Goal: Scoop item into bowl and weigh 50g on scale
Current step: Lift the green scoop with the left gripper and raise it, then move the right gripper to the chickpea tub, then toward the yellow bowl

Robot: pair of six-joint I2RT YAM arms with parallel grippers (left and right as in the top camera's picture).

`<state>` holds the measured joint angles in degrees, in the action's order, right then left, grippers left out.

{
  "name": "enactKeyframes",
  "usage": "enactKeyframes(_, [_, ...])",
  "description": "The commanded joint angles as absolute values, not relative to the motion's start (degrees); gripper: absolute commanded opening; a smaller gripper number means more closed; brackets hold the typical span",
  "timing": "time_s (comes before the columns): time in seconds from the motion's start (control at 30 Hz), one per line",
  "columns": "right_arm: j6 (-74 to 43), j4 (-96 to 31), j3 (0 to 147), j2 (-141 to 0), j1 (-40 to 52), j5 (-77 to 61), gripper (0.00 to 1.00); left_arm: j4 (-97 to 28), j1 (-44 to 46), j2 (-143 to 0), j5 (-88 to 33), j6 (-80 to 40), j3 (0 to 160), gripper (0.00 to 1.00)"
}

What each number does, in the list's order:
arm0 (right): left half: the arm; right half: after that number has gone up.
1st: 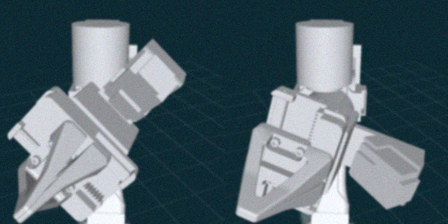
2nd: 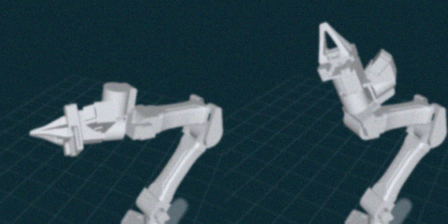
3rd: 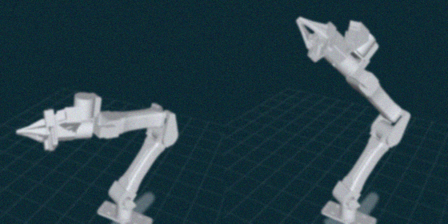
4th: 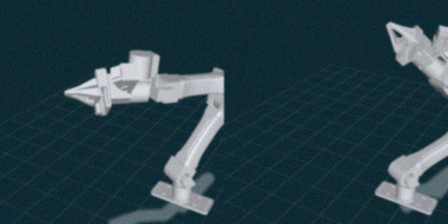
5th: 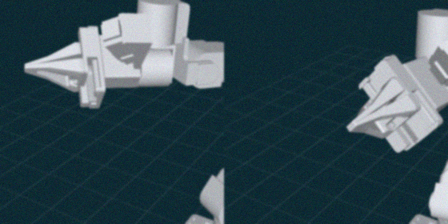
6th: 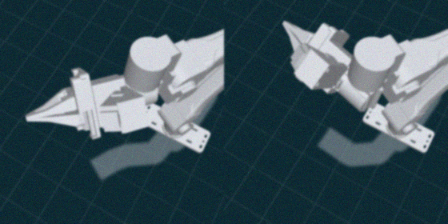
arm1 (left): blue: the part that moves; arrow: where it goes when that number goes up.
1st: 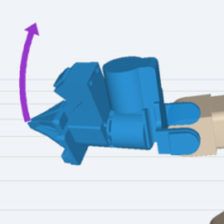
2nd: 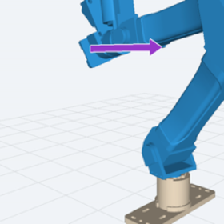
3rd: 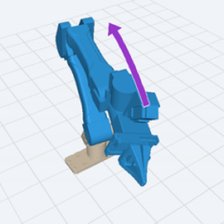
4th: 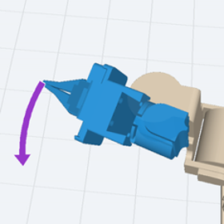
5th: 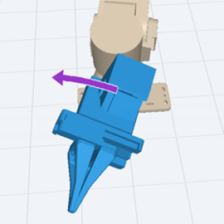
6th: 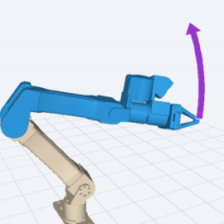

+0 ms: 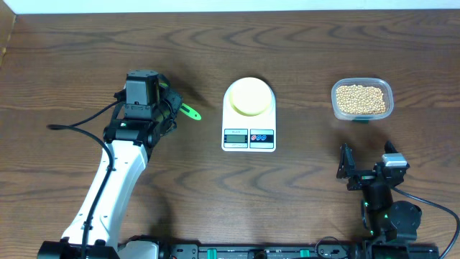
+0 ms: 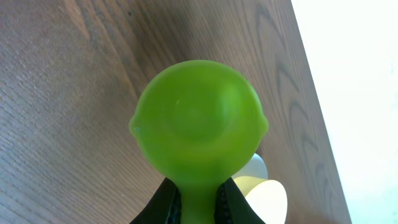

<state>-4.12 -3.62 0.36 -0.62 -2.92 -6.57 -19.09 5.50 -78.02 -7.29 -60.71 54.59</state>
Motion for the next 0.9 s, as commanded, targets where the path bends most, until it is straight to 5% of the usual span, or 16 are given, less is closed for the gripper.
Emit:
enactKeyframes(0.0, [-4.64,-3.79,0.32,-0.32,-2.96,-6.35,0.99,-19.25,5.32,-77.73,-7.51,-62.50,55.00,0.07])
enactKeyframes(0.23, [-4.69,0.08,0.32,-0.32,-2.96,1.08,0.99,-19.66,5.32,-77.73,-7.53,-62.48,55.00,0.08])
enactKeyframes(0.87, [-9.45,8.29,2.13,-2.02,-2.96,-11.40,0.99,-20.03,5.32,-77.73,-7.73,-65.71,55.00,0.08])
